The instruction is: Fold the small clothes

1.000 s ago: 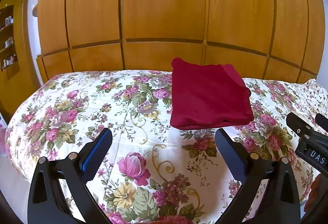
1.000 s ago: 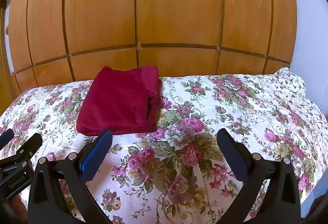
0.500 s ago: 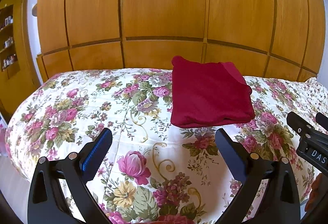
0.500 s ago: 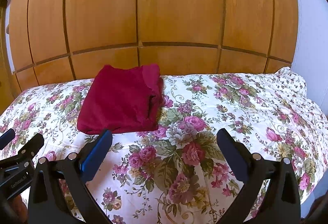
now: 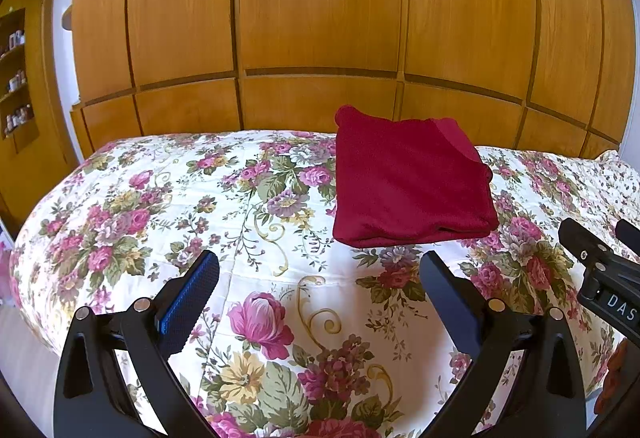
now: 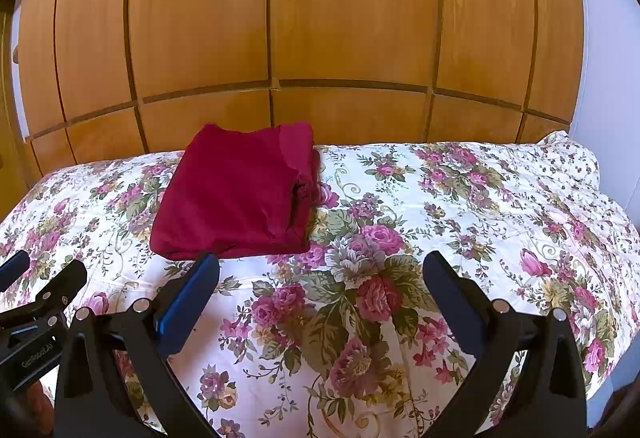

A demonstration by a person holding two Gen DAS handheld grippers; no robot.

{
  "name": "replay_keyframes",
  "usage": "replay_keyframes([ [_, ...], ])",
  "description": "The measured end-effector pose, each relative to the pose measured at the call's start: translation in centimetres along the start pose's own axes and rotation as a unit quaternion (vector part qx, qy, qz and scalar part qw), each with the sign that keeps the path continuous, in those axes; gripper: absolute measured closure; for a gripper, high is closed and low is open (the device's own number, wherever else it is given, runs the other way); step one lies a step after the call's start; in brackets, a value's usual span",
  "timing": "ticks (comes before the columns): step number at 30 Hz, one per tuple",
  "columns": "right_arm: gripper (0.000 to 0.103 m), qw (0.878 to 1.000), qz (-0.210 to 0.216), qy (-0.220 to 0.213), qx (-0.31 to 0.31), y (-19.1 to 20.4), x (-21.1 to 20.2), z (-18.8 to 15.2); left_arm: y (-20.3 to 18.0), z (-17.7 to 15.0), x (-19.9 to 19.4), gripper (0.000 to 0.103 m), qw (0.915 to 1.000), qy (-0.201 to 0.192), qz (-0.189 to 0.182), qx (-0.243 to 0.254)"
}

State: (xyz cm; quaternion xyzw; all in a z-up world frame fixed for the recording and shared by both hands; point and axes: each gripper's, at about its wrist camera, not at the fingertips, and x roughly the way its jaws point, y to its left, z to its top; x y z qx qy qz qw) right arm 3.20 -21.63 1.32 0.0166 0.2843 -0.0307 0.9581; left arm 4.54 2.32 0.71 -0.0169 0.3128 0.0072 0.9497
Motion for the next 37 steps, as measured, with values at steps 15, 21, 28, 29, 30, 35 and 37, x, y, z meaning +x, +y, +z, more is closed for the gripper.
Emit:
replay_keyframes([
  [15, 0.002, 1.000, 0.001, 0.003, 0.000, 0.0, 0.2, -0.2, 0.0, -0.1, 0.2, 0.004, 1.0000, 0.003, -0.005, 0.000],
  [21, 0.002, 1.000, 0.002, 0.005, -0.001, -0.1, 0.2, -0.3, 0.2, -0.3, 0.4, 0.004, 0.9999, 0.007, -0.014, 0.000],
  [28, 0.002, 1.000, 0.002, 0.009, -0.001, -0.1, 0.5, -0.4, 0.5, -0.2, 0.7, 0.004, 0.9999, 0.010, -0.012, -0.005],
  [29, 0.002, 1.000, 0.002, 0.010, -0.001, -0.1, 0.6, -0.5, 0.6, -0.2, 0.8, 0.004, 0.9998, 0.012, -0.012, -0.007],
  [30, 0.002, 1.000, 0.001, 0.011, -0.001, -0.2, 0.7, -0.5, 0.7, -0.3, 0.9, 0.004, 0.9998, 0.016, -0.012, -0.008],
  [35, 0.002, 1.000, -0.001, 0.023, 0.000, -0.4, 1.6, -0.9, 1.1, -0.7, 2.2, 0.004, 0.9989, 0.042, -0.012, -0.015],
  [37, 0.002, 1.000, -0.004, 0.030, -0.001, -0.5, 2.1, -1.2, 1.2, -1.0, 2.8, 0.004, 0.9985, 0.051, -0.008, -0.015],
])
